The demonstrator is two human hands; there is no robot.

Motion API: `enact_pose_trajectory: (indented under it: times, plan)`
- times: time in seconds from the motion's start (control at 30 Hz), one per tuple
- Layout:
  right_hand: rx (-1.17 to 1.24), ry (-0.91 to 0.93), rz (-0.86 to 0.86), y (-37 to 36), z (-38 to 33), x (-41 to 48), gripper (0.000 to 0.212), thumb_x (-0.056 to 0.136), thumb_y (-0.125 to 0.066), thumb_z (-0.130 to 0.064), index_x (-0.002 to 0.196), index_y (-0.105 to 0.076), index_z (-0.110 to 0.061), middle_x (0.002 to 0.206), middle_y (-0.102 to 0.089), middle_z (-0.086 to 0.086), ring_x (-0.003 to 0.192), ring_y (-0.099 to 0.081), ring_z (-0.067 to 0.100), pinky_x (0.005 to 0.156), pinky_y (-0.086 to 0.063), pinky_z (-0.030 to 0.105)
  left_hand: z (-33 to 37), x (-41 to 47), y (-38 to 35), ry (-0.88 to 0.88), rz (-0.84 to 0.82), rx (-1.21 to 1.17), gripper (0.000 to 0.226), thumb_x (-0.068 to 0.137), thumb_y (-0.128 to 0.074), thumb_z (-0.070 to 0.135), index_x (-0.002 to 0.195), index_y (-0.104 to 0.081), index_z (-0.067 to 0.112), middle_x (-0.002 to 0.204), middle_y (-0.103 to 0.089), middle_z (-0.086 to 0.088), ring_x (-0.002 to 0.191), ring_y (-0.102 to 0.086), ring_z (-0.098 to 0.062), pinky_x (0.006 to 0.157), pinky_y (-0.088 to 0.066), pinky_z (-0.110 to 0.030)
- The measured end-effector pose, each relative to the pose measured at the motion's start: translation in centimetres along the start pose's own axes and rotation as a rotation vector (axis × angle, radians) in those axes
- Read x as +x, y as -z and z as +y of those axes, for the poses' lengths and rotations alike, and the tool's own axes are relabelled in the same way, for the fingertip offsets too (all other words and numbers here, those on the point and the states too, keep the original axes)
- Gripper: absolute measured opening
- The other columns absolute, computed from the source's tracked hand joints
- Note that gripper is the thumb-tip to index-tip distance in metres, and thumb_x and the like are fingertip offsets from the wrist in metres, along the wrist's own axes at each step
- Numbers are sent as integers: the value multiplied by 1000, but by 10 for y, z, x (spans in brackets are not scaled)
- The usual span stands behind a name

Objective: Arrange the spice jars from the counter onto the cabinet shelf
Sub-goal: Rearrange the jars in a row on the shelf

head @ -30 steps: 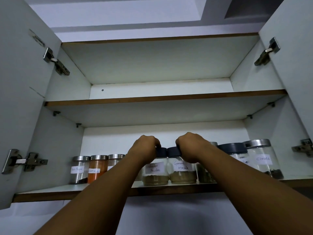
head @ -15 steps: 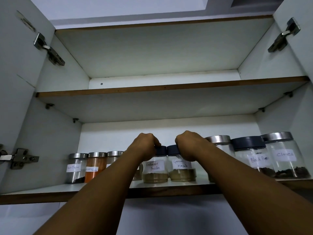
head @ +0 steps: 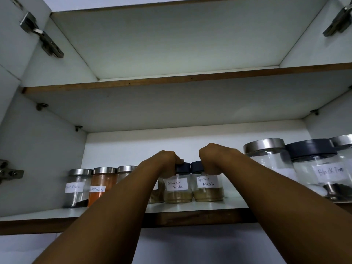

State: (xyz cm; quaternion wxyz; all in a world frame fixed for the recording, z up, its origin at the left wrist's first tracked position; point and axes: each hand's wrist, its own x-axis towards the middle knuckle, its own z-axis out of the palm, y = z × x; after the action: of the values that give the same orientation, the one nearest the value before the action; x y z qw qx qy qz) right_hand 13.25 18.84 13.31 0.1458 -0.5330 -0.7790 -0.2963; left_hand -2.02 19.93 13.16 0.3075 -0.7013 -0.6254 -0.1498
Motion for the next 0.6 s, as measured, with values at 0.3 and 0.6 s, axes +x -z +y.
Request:
enact_pose_trajectory:
  times: [0.3,0.6]
  plan:
    - [-45,-9,-31,-24,1,25,12,90,-50,-9,100,-55,-12,68,-38,2,77,-47,21,72,-40,28,1,20,-15,21,-100,84,46,100,-39,16,144,-32,25,138,-47,-8,122,-47,-29,94,-40,-30]
    - [-18,-33,-112,-40,0,39,11,90,-48,-7,98,-50,-14,69,-39,2,58,-38,13,74,-37,27,5,26,-25,32,-166,79,56,99,-37,10,149,-14,18,145,-39,-11,128,-43,-30,100,-37,-32]
